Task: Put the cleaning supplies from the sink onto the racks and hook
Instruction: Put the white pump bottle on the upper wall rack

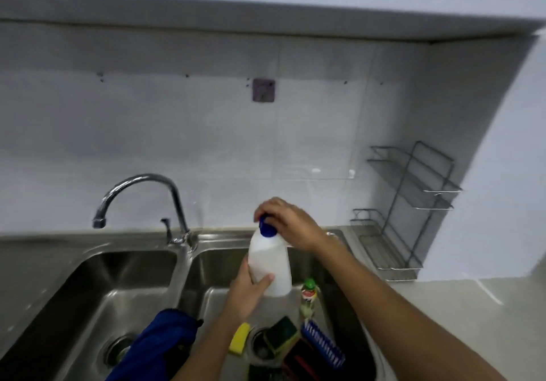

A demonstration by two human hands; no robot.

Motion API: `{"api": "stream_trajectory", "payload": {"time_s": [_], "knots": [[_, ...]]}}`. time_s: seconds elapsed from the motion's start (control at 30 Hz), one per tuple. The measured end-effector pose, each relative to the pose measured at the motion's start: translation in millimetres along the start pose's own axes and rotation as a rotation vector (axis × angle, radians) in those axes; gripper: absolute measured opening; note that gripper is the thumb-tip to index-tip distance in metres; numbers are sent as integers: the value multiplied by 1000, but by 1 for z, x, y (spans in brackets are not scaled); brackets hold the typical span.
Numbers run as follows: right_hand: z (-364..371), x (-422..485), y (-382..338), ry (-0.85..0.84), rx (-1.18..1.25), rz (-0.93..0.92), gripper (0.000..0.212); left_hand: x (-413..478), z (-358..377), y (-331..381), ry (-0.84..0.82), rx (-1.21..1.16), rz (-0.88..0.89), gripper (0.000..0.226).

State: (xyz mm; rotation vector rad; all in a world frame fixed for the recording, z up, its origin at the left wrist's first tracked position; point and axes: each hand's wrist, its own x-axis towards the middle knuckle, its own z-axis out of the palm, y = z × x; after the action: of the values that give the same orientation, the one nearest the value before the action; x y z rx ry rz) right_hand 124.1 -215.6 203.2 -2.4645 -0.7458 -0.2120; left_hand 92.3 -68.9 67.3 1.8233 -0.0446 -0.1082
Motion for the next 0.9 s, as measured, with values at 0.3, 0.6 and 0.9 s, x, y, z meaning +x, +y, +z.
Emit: {"api": "stream_trajectory", "payload": {"time_s": [0.3, 0.6, 0.9], "knots": [[-169, 3, -35, 211, -229, -30, 29, 40, 68, 156, 125, 9, 280, 71], [-259, -31, -13, 433, -448, -24, 33, 57, 145, 260, 37, 22, 447, 57], [-303, -60, 53, 563, -416, 12, 30, 84, 215, 291, -42, -30, 492, 57]]}}
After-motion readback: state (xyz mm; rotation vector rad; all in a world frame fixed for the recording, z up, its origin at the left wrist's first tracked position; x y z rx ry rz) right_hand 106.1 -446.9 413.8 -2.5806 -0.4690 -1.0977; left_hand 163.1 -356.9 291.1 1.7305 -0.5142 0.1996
